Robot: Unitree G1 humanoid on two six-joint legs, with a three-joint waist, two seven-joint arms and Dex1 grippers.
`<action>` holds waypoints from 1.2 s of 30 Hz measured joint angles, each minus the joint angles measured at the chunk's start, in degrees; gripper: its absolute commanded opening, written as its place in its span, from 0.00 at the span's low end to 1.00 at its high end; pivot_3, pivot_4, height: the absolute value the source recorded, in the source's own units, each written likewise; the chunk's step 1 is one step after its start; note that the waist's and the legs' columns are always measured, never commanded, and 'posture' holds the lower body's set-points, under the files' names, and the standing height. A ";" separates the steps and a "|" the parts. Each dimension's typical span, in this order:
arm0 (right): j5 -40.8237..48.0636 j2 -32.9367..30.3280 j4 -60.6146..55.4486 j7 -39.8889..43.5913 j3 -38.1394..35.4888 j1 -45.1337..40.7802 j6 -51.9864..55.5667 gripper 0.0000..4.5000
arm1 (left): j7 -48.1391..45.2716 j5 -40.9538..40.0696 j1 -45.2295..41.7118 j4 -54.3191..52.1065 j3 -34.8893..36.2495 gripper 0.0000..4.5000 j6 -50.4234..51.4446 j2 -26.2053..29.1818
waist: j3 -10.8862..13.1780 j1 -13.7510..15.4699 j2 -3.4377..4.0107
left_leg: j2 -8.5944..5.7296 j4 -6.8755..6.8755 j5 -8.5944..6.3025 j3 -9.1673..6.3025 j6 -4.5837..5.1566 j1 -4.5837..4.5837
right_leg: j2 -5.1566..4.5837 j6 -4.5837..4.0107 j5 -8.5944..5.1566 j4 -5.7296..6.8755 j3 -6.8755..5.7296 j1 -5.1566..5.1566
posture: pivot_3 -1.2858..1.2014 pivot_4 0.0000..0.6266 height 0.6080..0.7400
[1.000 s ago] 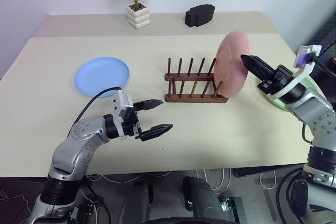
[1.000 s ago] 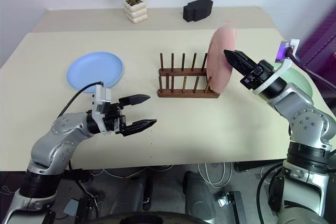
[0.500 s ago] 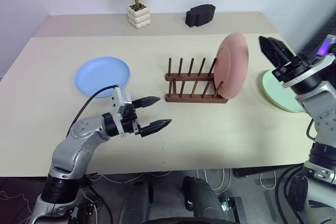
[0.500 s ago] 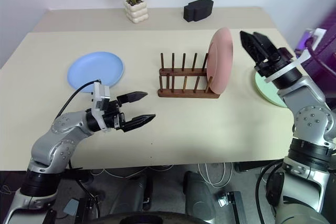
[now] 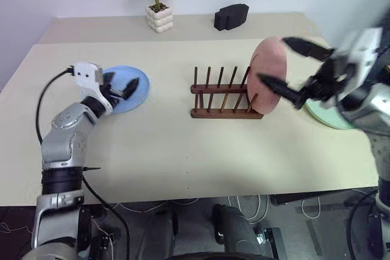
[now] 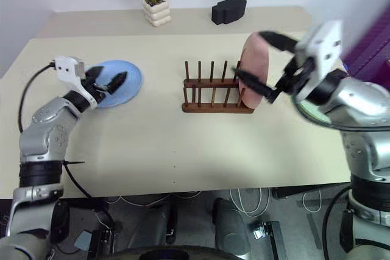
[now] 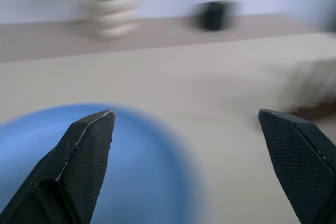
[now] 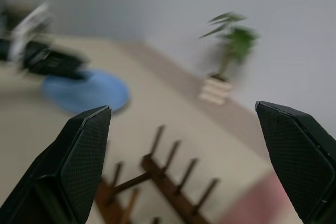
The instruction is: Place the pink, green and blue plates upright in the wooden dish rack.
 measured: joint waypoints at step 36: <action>-16.63 -7.79 22.89 7.24 -18.11 24.32 -2.28 0.99 | -35.98 -3.99 13.47 -25.42 -21.11 1.00 -2.36 3.08 | 0.00 -0.38 0.02 | 0.02 0.02 0.00 0.25 -0.02 0.09 | -0.05 -0.04 -0.06 -0.07 0.08 0.02 | 0.52 0.24 1.00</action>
